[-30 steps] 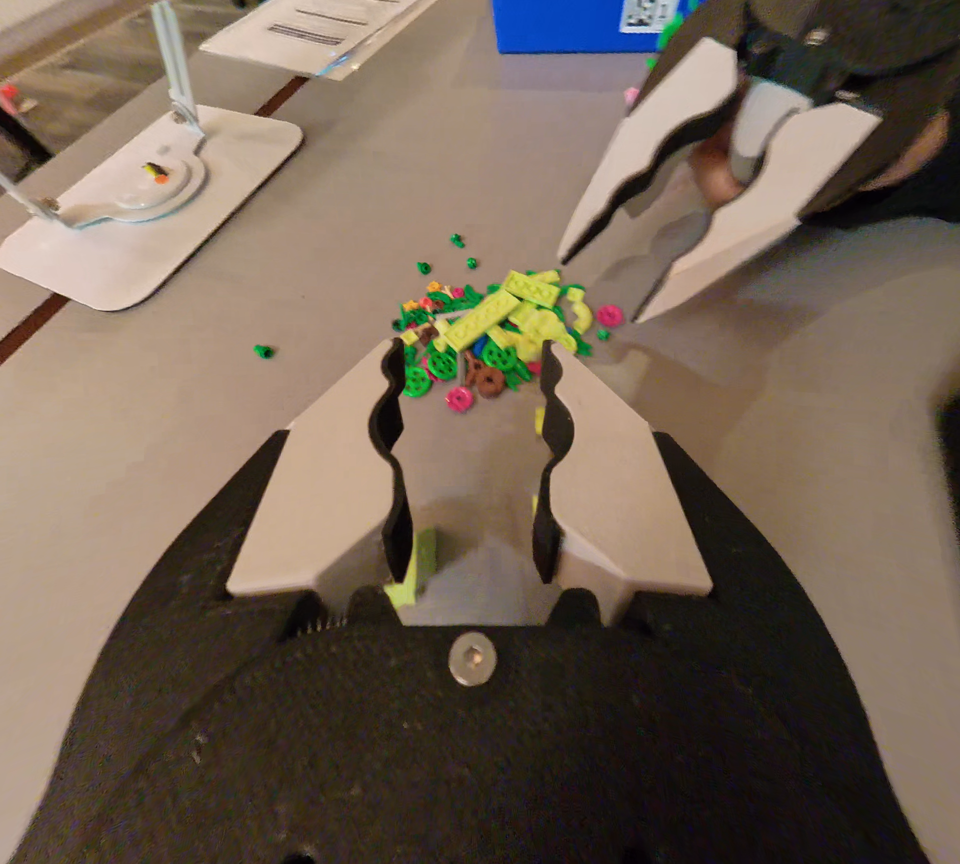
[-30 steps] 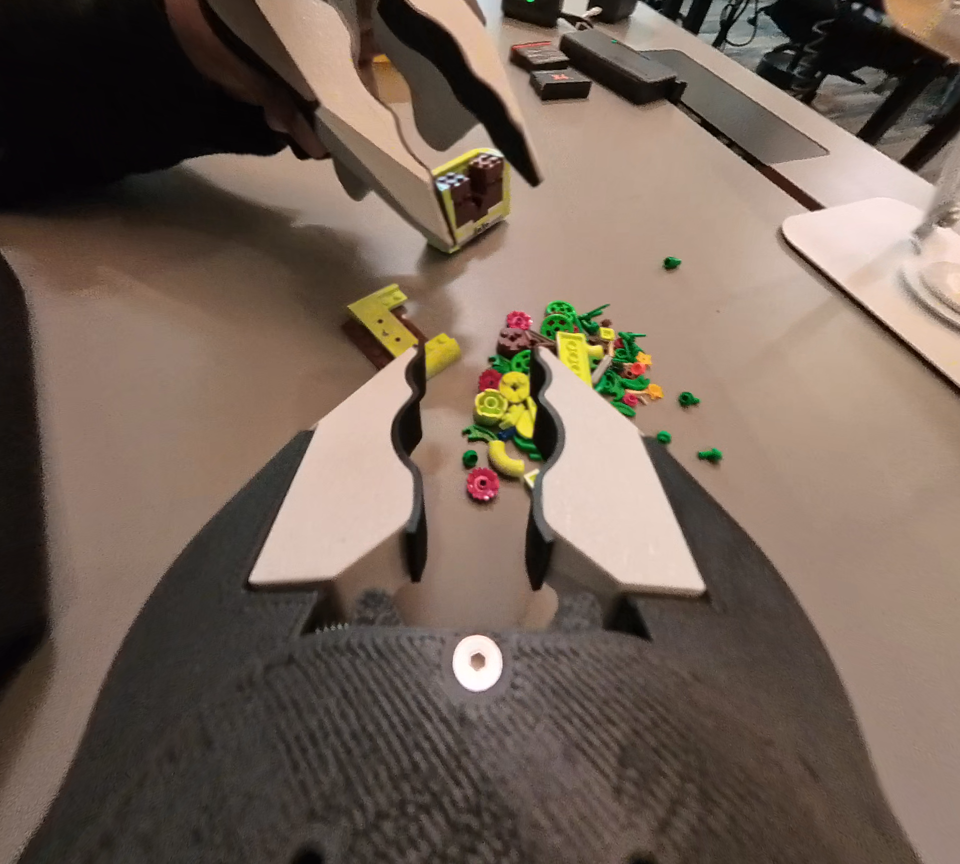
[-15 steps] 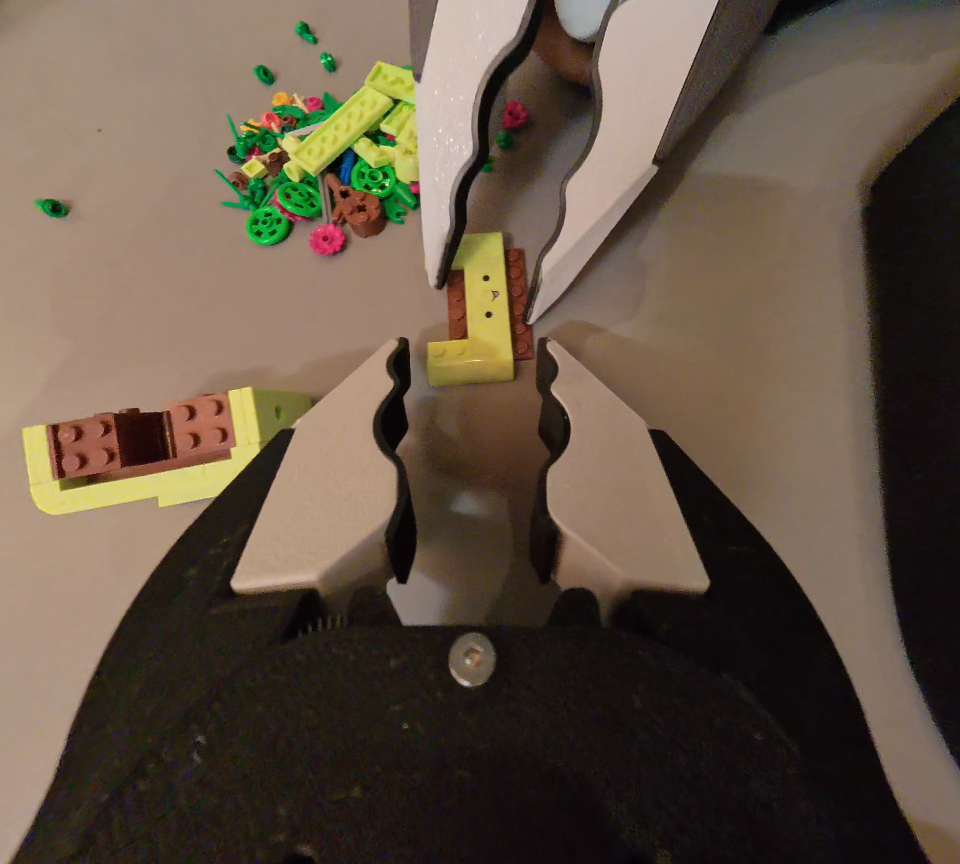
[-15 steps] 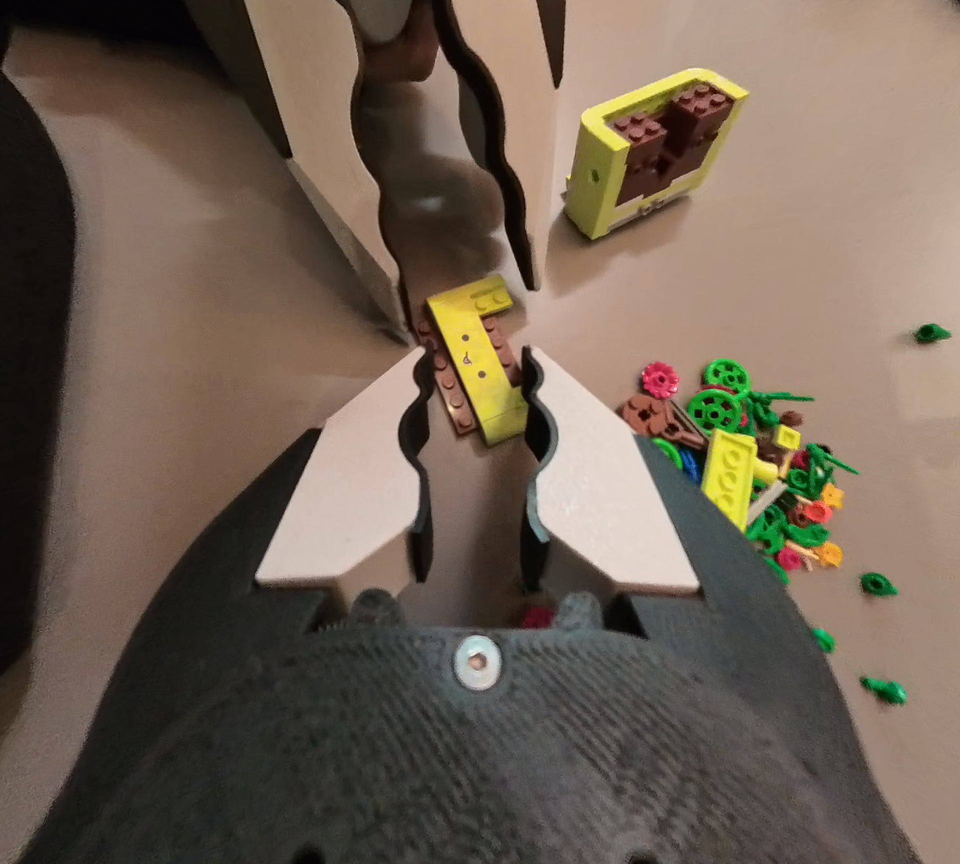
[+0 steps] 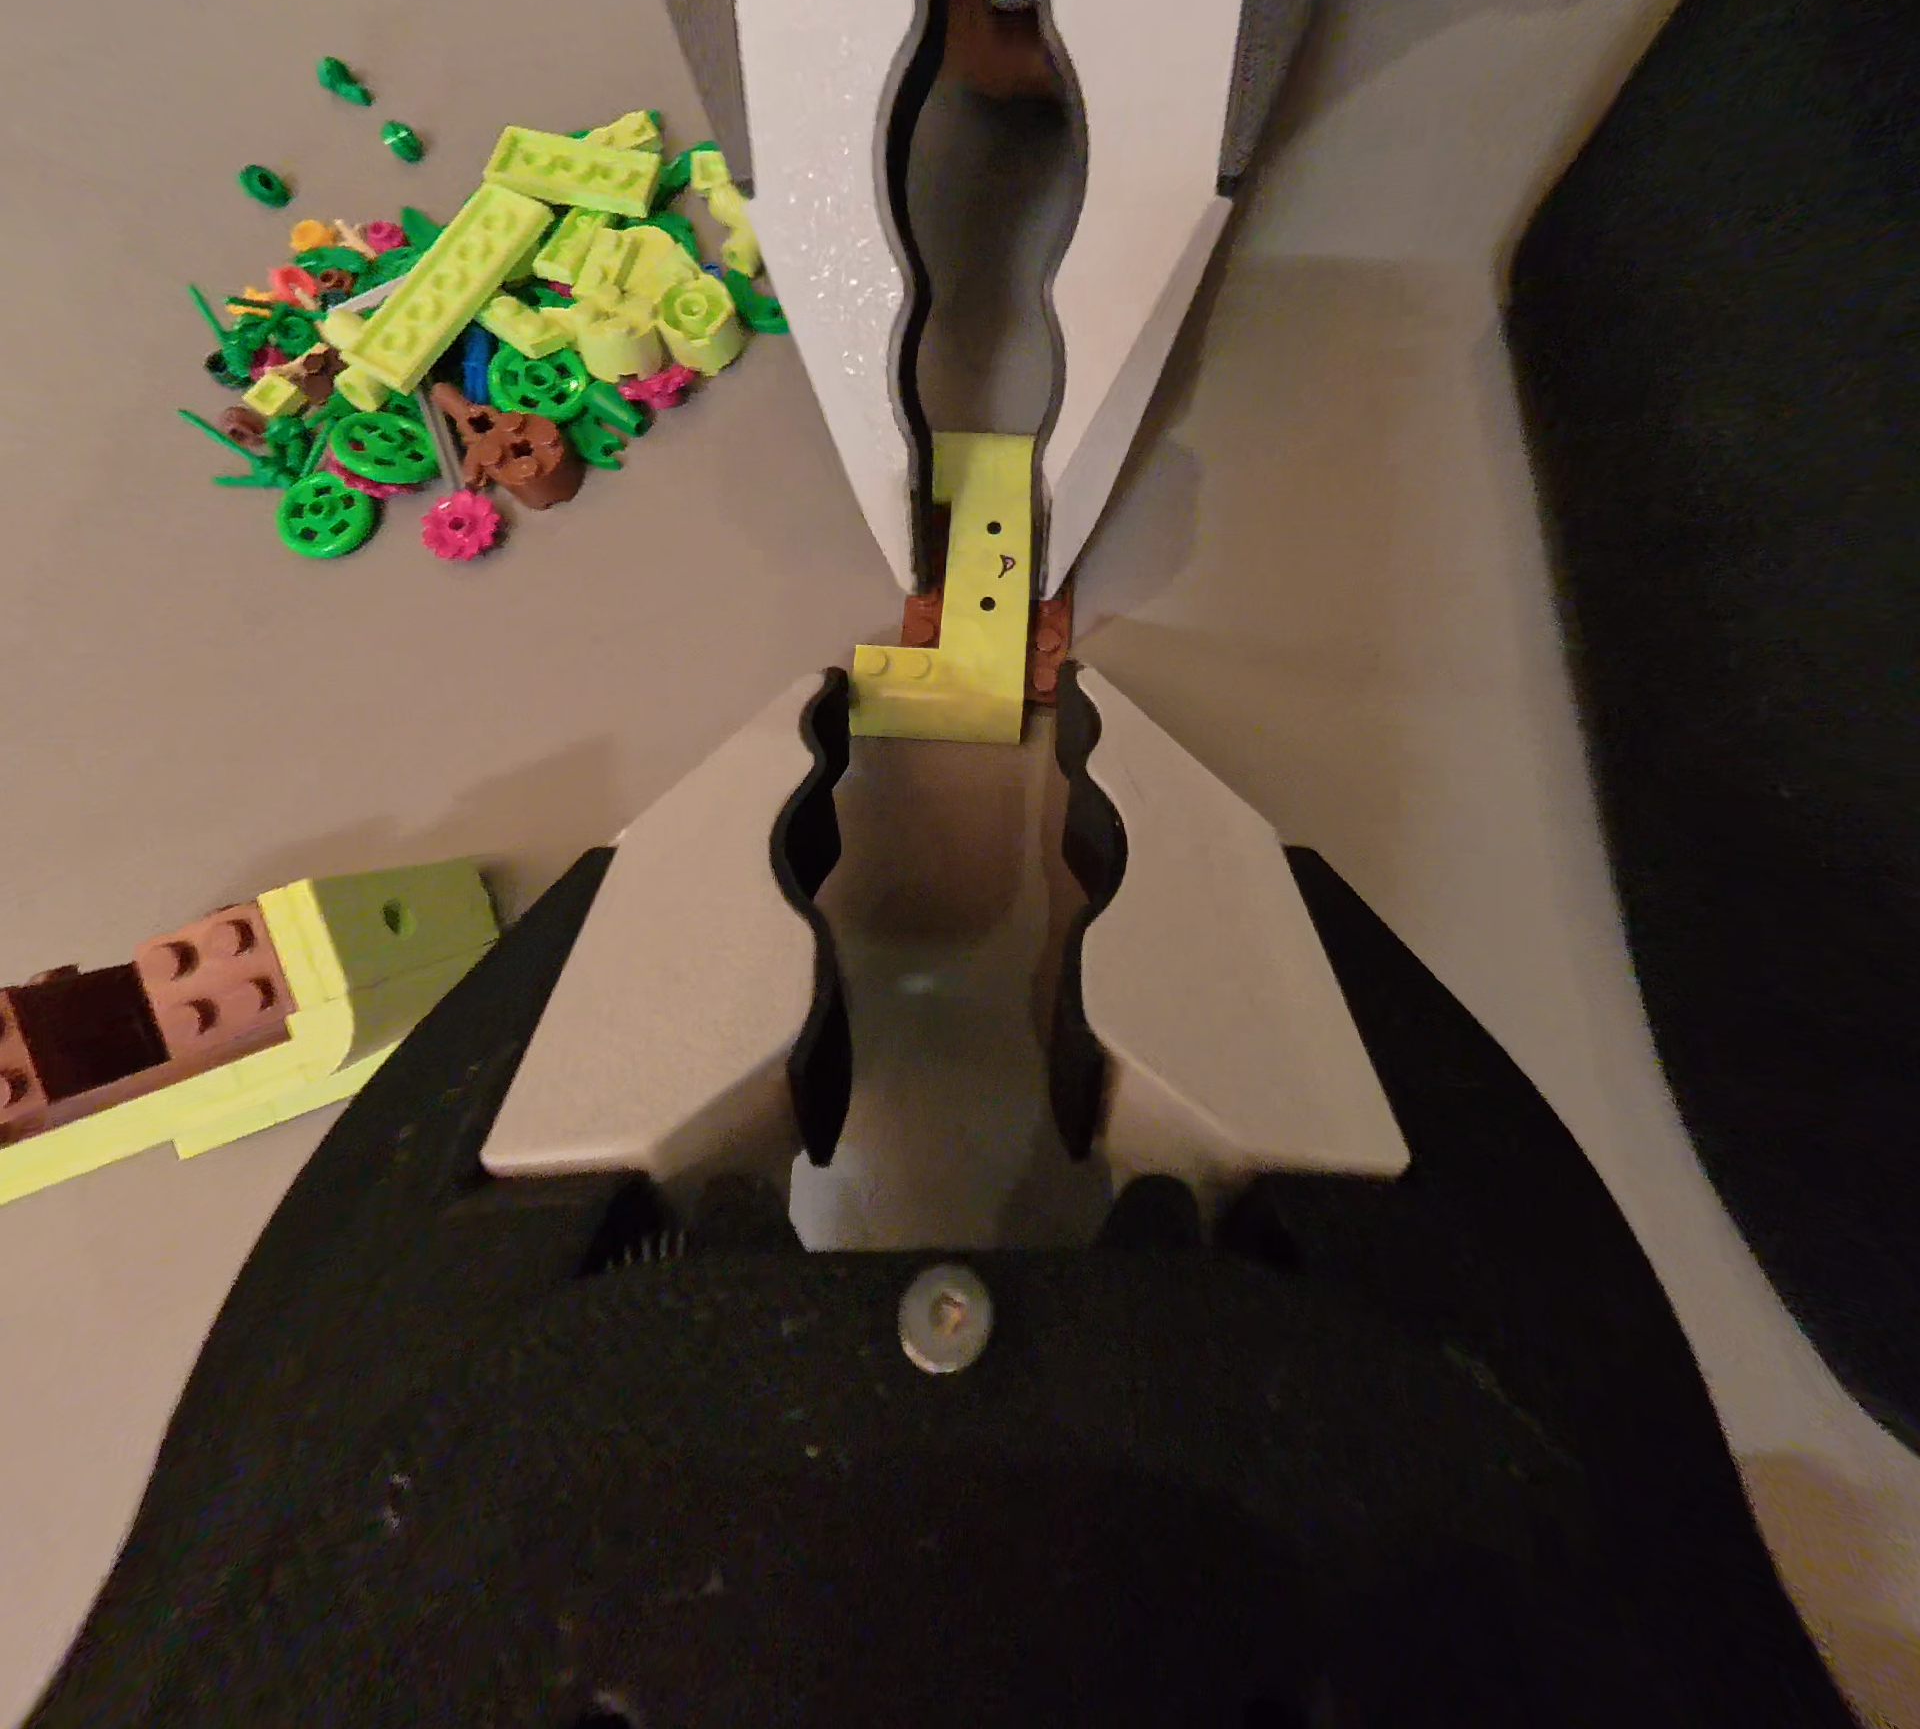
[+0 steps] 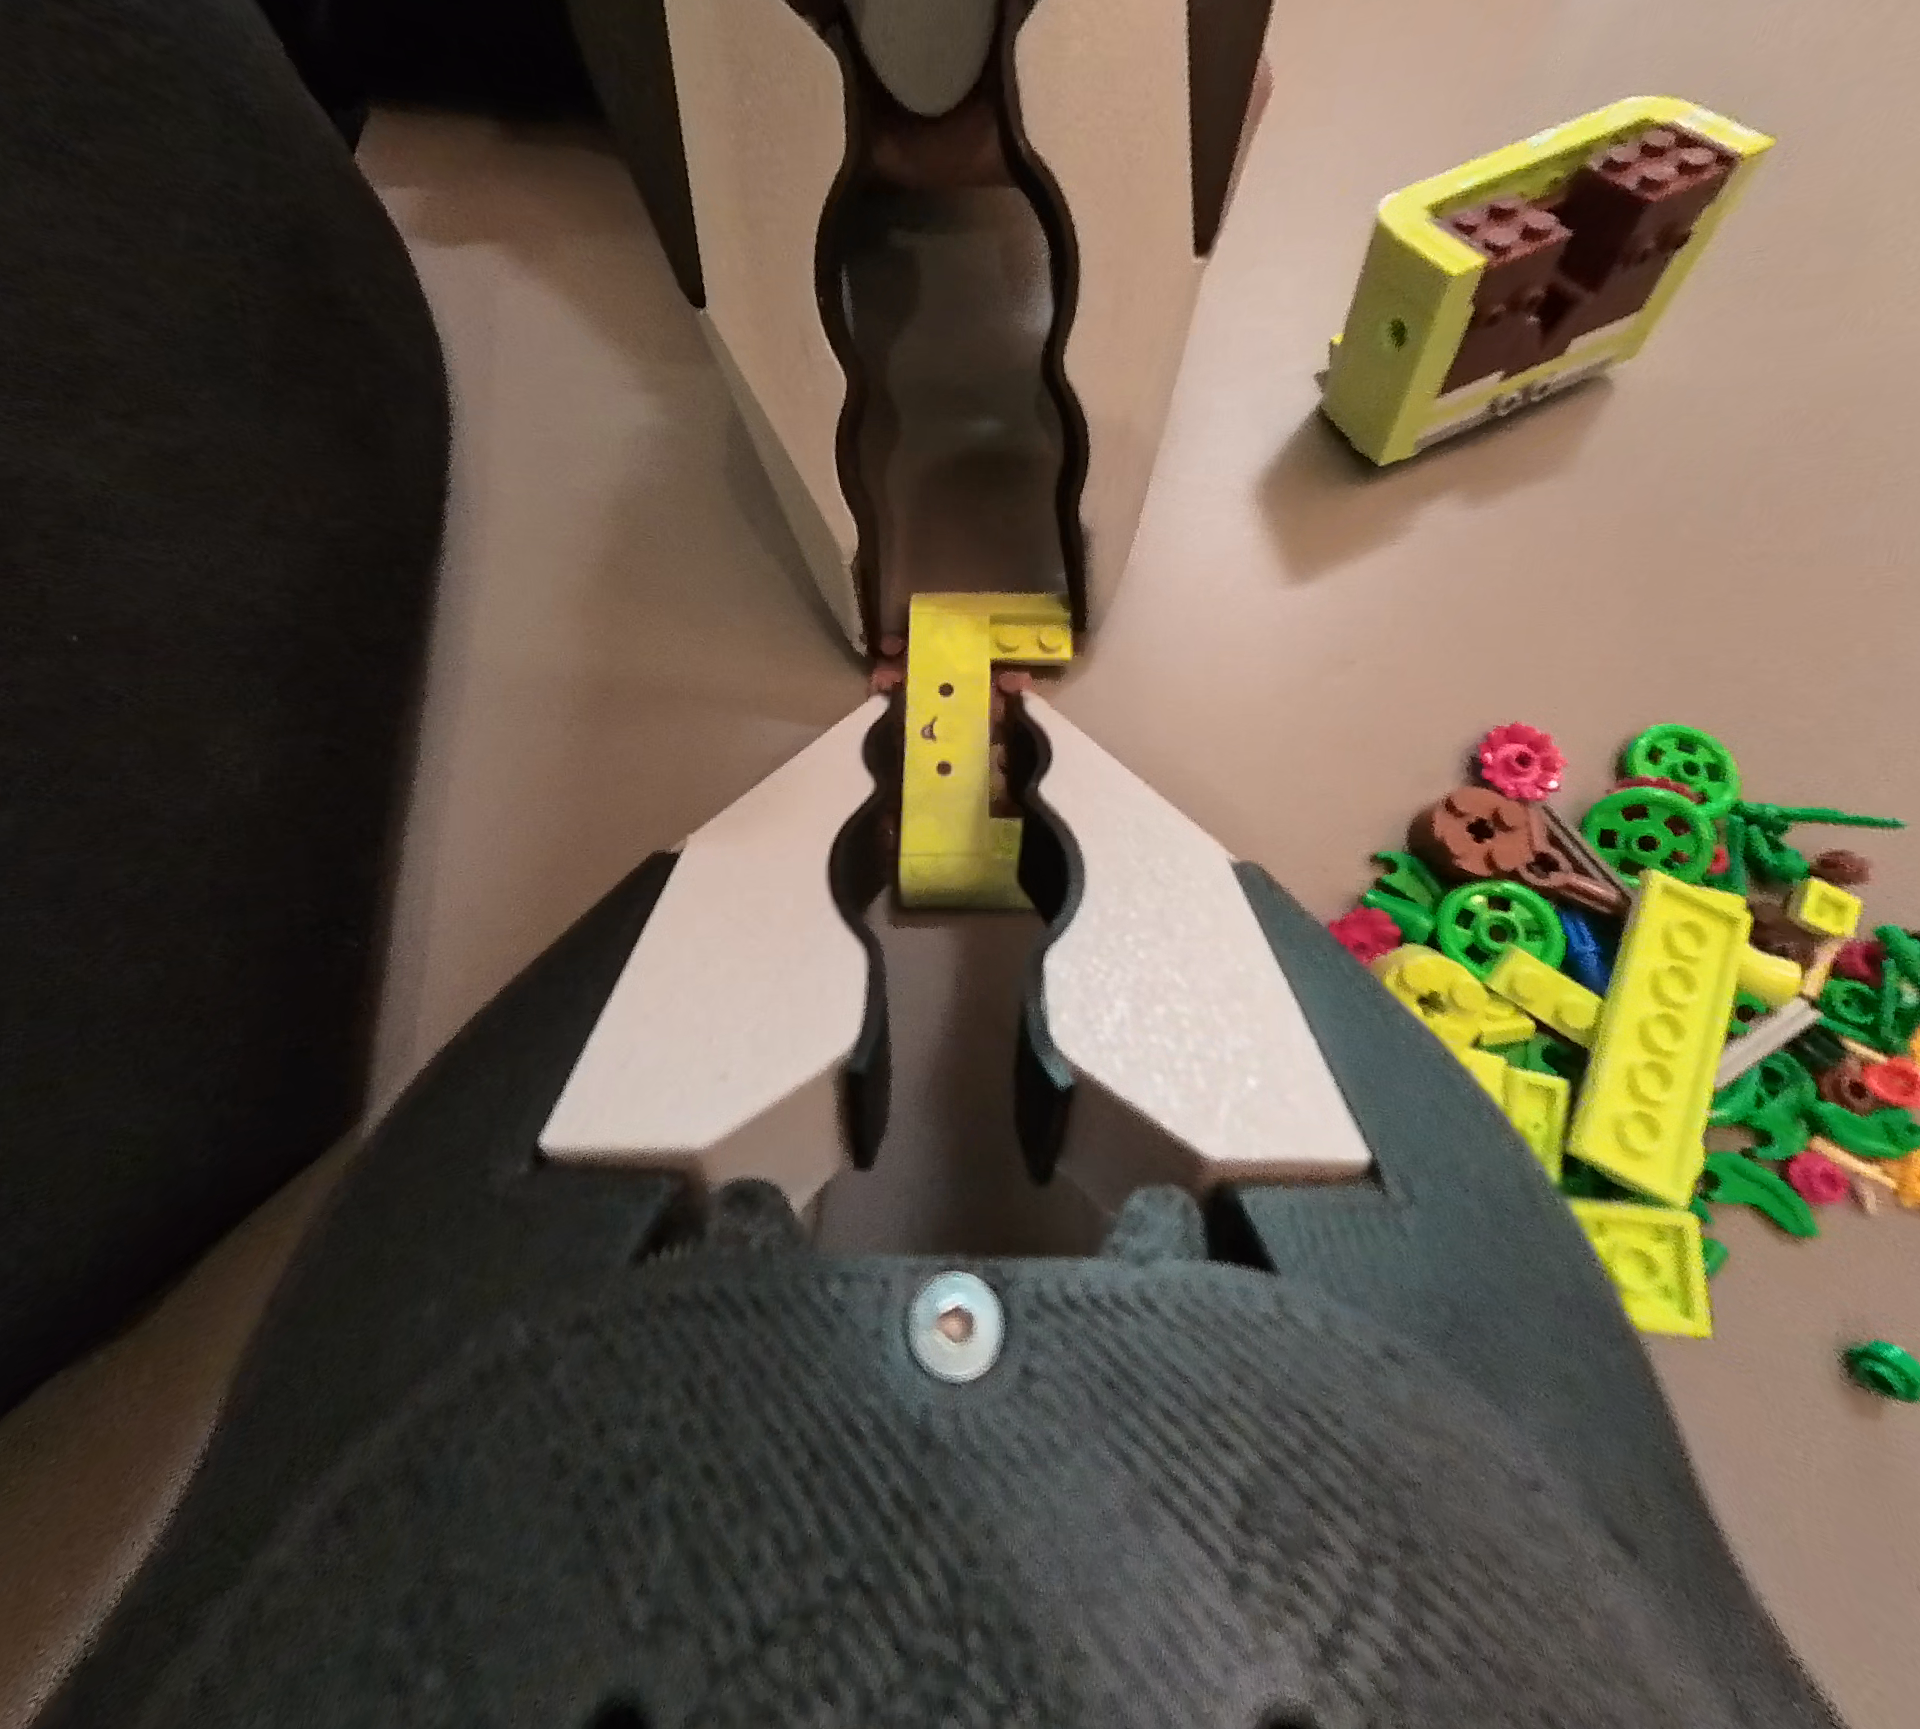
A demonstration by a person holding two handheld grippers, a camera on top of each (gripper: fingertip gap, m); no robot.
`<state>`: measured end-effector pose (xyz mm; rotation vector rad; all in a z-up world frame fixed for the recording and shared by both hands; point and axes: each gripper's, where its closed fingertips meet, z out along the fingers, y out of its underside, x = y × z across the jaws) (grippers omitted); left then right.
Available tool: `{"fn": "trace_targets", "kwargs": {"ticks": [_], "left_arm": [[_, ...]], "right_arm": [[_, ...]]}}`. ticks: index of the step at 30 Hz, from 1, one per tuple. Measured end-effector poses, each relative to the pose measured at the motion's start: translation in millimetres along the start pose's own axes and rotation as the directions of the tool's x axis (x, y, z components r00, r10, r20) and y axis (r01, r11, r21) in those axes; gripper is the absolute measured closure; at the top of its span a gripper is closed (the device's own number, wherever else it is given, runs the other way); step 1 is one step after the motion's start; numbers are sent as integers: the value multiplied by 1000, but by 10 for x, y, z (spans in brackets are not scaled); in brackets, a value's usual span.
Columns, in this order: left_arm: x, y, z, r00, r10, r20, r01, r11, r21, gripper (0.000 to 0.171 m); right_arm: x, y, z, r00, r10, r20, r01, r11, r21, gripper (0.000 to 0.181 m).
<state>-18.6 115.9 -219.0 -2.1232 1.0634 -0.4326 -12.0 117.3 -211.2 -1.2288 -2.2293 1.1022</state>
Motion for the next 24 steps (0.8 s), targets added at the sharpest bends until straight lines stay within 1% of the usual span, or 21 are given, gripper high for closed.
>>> {"fn": "trace_targets", "kwargs": {"ticks": [4, 9, 15, 24], "left_arm": [[34, 0, -2, 1000, 15, -17, -15, 1000, 1, 133], [30, -12, 9, 999, 37, 6, -37, 999, 2, 132], [36, -15, 9, 1000, 25, -3, -25, 1000, 4, 133], [55, -12, 7, 999, 32, 6, -32, 999, -13, 133]], "right_arm": [[-53, -7, 21, 1000, -26, 17, 26, 1000, -5, 167], [-49, -12, 26, 999, -34, -8, 34, 999, -4, 167], [-60, -47, 12, 999, -36, -25, 36, 999, 17, 168], [-70, -92, -12, 999, 36, 40, -38, 998, 49, 168]]}}
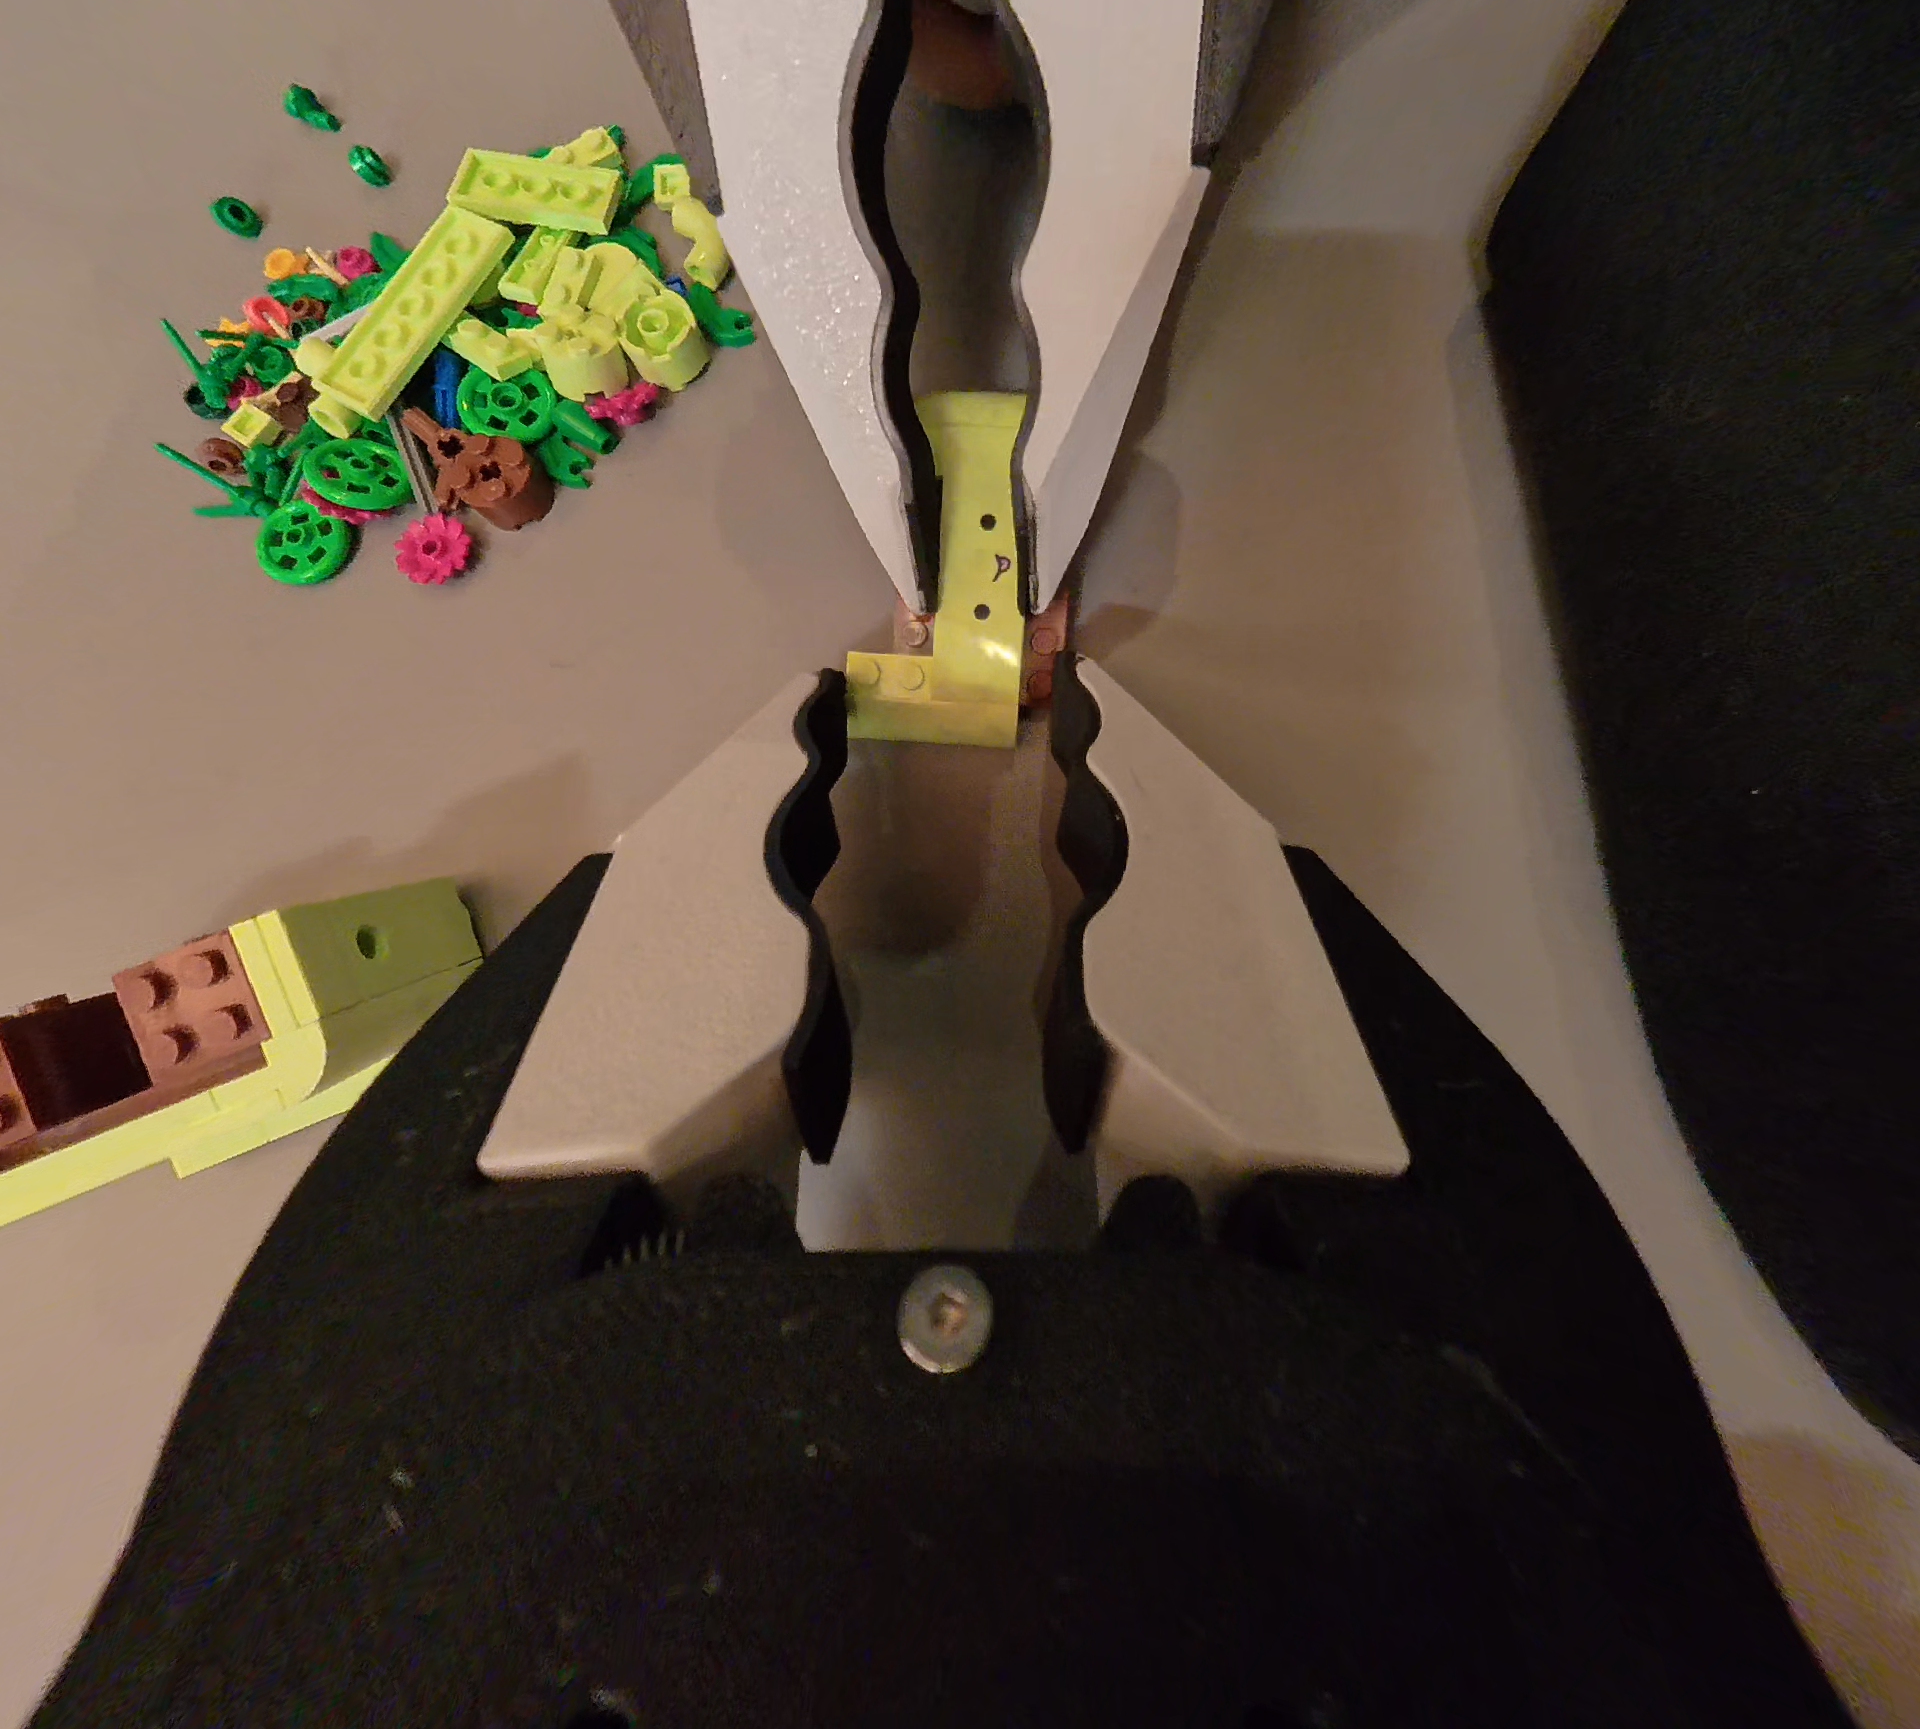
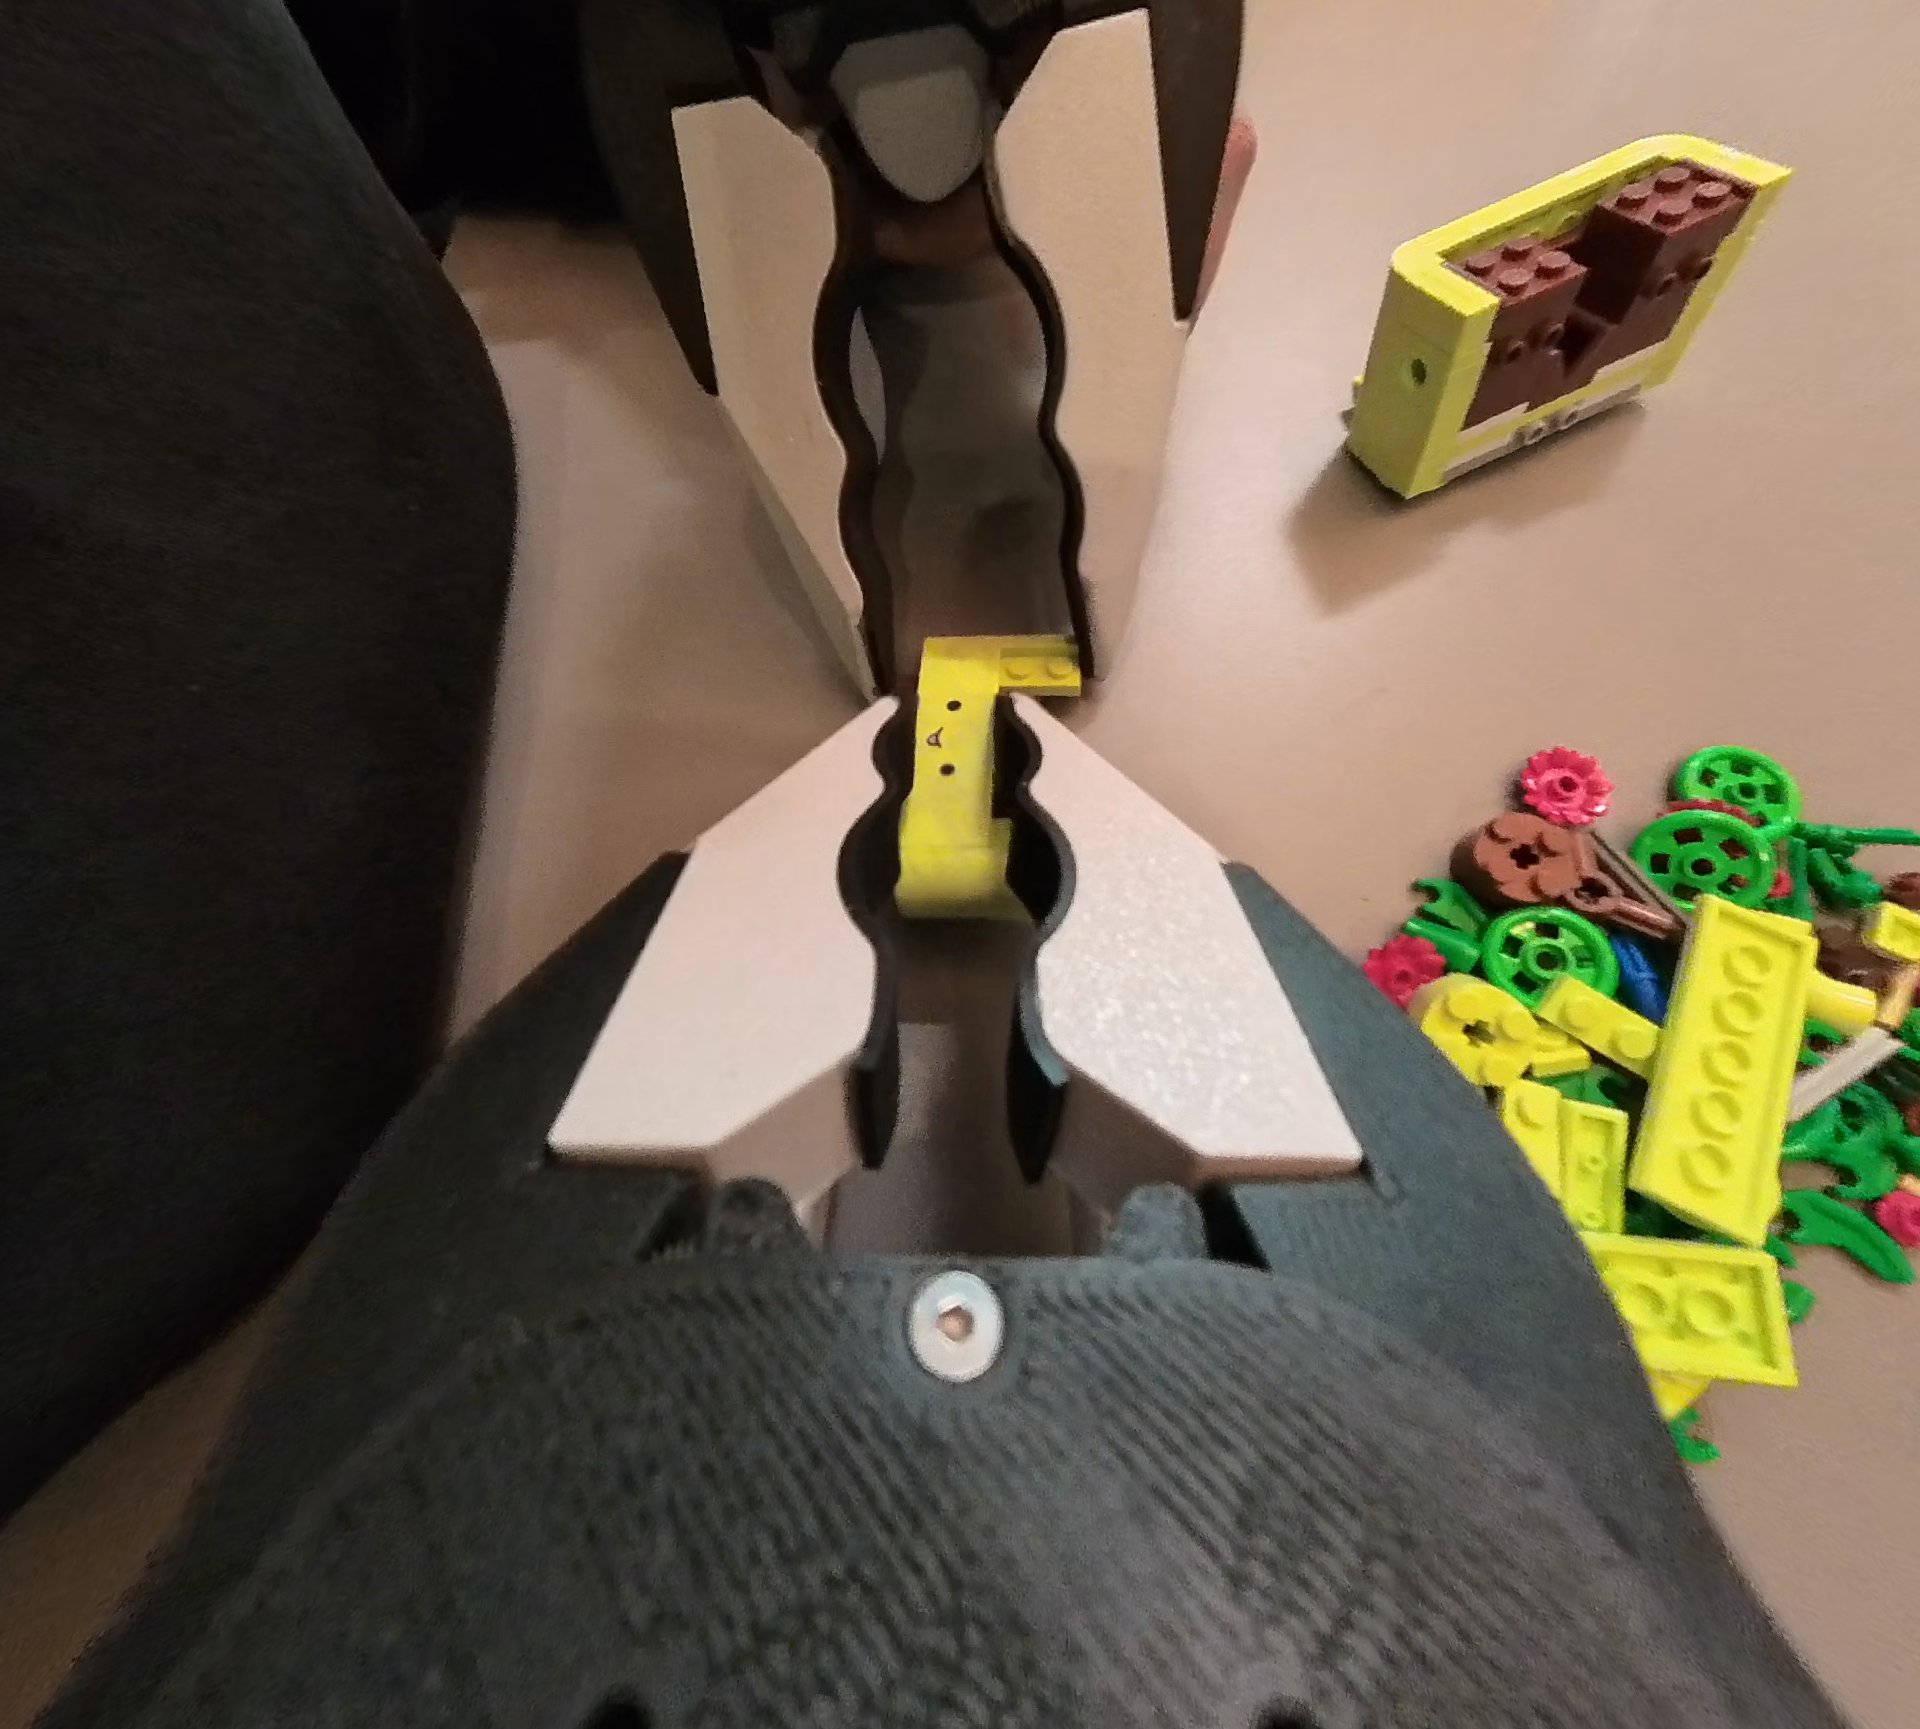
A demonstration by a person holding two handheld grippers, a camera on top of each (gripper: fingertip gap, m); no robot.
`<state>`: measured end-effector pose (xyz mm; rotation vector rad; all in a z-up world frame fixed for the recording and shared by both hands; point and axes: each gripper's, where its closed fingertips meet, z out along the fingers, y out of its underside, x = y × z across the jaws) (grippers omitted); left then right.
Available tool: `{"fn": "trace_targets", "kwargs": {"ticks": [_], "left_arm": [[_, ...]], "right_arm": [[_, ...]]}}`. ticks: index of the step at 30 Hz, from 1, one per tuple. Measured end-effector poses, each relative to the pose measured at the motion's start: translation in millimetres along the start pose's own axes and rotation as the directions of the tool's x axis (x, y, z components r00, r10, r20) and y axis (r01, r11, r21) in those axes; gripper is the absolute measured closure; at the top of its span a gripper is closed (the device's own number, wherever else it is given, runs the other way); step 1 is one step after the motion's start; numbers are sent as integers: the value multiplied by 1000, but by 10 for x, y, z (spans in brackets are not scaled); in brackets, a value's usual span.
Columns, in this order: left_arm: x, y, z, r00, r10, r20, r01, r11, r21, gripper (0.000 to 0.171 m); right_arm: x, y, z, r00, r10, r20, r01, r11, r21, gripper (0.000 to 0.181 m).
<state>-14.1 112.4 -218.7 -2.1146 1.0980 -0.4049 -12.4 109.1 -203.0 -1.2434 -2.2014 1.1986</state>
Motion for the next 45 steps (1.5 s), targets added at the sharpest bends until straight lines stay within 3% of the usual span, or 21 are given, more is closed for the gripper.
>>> {"fn": "trace_targets", "kwargs": {"ticks": [1, 2, 4, 5, 7, 12, 14, 18, 24, 28, 32, 36, 39, 41, 42, 45], "left_arm": [[3, 1, -1, 1000, 3, 2, -3, 1000, -5, 133], [28, -3, 3, 1000, 7, -11, -7, 1000, -6, 133], [89, -29, 51, 999, 20, -25, -20, 1000, 1, 133], [82, -19, 44, 999, 45, -14, -45, 999, -13, 132], [74, -12, 34, 1000, 24, -18, -24, 1000, -8, 133], [61, -25, 42, 999, 4, -34, -4, 1000, 7, 133], [61, -28, 45, 999, 6, -33, -6, 1000, 7, 133], [51, -30, 45, 1000, 5, -26, -5, 1000, 7, 133], [74, -80, -10, 999, 13, -41, -10, 998, 56, 131], [33, -145, -81, 997, -37, -61, 44, 992, 118, 139], [63, -122, -55, 996, -31, -81, 39, 995, 94, 147], [74, -94, -22, 998, -6, -61, 10, 998, 68, 171], [44, -79, -2, 1000, 1, -23, 0, 999, 53, 166], [52, -76, -14, 999, -11, -39, 13, 998, 56, 134], [102, -28, -8, 996, -25, -85, 27, 999, 27, 128], [108, 8, 5, 993, -51, -102, 52, 999, 2, 134]], "right_arm": [[0, -12, -4, 1000, 12, 9, -12, 1000, 8, 168], [7, -62, -26, 1000, 19, 9, -19, 999, 42, 181], [-140, -436, -195, 985, 85, 149, -124, 954, 274, 181], [-144, -390, -170, 983, 94, 155, -129, 963, 237, 181], [-22, -85, -85, 1000, -16, -21, 18, 997, 75, 181], [-49, -62, -163, 1000, -3, -20, 5, 995, 96, 160], [-47, -12, -100, 999, -31, -40, 33, 998, 48, 153], [-55, 74, 47, 991, -105, -78, 101, 993, -53, 163], [-53, 80, 55, 994, -88, -68, 84, 995, -58, 167], [-66, 82, 55, 996, -71, -46, 69, 996, -57, 167], [-82, 84, 56, 996, -77, -37, 75, 996, -58, 167], [-84, 85, 55, 997, -74, -33, 72, 996, -58, 167], [-84, 85, 56, 997, -68, -28, 66, 996, -58, 167], [-83, 85, 56, 998, -65, -25, 63, 996, -58, 167], [-84, 85, 56, 998, -65, -26, 63, 996, -58, 167], [-83, 85, 56, 998, -65, -25, 63, 996, -58, 167]]}}
